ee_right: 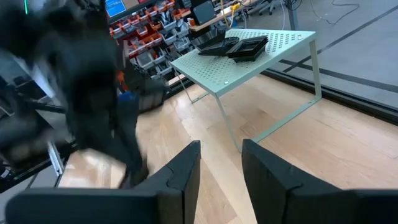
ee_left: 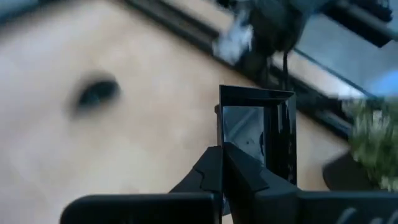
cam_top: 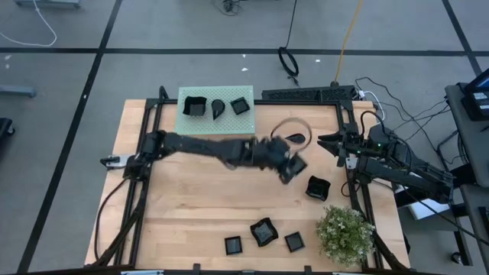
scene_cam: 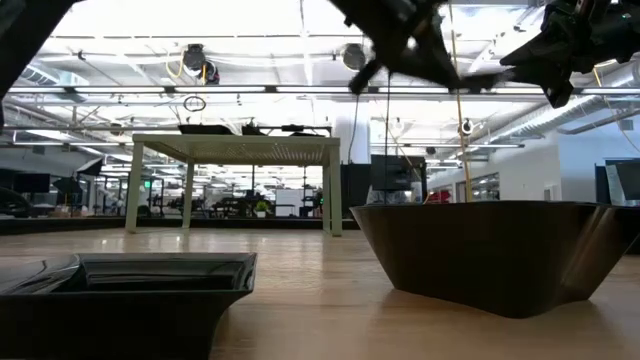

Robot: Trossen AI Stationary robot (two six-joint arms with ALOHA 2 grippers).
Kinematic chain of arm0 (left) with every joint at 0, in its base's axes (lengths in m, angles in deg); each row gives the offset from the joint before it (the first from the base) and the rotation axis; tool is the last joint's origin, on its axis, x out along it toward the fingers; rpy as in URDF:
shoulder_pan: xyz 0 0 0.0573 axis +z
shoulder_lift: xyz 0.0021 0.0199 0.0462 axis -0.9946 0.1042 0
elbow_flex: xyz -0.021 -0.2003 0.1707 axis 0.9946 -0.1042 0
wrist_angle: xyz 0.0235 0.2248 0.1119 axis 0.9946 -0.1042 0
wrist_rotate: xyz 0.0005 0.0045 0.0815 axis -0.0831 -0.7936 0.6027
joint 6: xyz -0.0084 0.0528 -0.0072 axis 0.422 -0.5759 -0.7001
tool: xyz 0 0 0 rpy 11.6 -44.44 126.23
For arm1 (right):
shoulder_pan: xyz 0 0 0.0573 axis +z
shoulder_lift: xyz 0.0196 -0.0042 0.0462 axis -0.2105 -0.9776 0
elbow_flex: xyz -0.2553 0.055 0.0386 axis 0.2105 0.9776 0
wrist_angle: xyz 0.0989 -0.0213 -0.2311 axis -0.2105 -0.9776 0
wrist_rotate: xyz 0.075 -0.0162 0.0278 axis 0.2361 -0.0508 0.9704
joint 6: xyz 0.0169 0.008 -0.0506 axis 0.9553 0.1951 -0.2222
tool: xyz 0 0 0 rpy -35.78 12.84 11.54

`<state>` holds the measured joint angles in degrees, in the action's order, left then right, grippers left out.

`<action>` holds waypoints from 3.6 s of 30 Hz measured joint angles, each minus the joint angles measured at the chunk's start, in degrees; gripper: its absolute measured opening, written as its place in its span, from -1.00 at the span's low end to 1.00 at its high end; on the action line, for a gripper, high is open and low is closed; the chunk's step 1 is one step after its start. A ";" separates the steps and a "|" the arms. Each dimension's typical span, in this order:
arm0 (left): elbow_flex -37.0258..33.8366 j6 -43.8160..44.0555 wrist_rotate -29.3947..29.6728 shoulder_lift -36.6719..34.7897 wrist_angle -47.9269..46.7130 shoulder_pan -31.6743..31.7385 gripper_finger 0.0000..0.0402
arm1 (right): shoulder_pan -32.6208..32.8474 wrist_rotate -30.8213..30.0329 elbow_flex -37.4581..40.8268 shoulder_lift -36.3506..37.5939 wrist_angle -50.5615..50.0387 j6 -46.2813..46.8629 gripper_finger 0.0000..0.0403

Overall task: Pick & Place Mini shaped plates
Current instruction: Stack the square plate on top of the stacked square plates on the shelf

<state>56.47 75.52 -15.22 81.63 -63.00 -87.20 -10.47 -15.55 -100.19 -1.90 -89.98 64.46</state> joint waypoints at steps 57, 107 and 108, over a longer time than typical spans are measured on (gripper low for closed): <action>13.63 -37.19 -15.15 -5.48 -44.69 36.91 -0.98 | -0.01 0.01 0.00 0.02 -0.02 0.00 -0.48; 13.67 -32.91 -18.50 -11.84 -52.03 29.58 -0.04 | 0.00 0.00 0.00 0.02 -0.01 0.00 -0.48; 13.67 -32.34 -18.51 -11.86 -52.73 28.26 -0.05 | -0.01 0.02 0.00 0.02 -0.02 0.00 -0.48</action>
<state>70.15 43.19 -33.73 69.77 -115.73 -58.94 -10.48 -15.54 -100.19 -1.88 -90.00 64.46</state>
